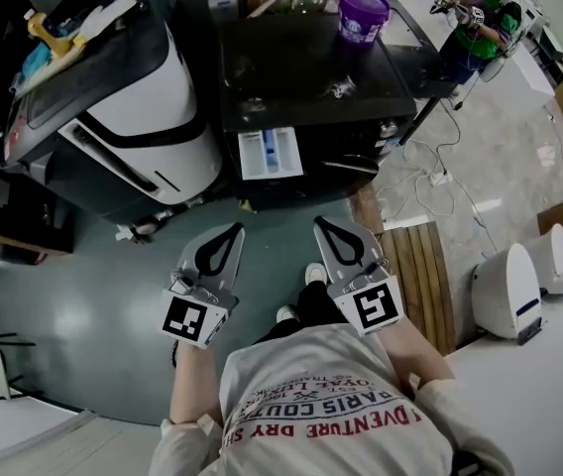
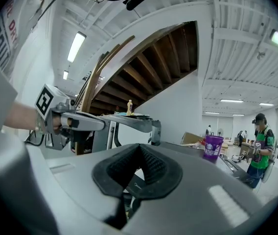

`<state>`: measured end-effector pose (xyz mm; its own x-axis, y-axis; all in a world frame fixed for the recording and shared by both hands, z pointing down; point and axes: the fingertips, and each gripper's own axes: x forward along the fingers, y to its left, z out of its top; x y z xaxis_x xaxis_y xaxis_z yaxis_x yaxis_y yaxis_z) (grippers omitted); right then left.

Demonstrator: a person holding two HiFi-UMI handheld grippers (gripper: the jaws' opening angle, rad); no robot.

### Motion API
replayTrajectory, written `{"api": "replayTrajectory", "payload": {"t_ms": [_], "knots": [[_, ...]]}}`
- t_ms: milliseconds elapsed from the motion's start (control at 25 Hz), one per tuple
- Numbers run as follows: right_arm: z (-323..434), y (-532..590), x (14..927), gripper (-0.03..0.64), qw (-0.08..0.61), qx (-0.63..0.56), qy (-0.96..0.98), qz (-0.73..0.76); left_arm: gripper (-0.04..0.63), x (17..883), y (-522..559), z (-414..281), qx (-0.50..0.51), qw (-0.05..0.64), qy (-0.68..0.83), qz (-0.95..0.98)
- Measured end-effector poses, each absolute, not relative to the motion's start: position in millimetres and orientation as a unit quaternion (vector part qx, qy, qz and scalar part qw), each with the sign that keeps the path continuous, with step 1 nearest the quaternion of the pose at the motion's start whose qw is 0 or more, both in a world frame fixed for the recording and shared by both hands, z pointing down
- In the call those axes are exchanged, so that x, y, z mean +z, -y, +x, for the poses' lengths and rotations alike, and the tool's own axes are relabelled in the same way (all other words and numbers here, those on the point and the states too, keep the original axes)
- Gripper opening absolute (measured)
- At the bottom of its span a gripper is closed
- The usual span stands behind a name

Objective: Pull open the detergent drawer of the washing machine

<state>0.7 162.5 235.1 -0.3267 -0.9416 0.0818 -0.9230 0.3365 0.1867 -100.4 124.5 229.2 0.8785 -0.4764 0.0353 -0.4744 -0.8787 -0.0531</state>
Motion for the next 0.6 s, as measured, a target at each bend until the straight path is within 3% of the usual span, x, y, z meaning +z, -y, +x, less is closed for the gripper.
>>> {"api": "replayTrajectory", "payload": {"t_ms": [600], "knots": [[10.0, -160.7, 240.7, -0.002, 0.077, -0.02, 0.801, 0.594, -0.009, 235.4, -120.3, -101.9, -0.034, 0.014, -0.254, -0.967]]}}
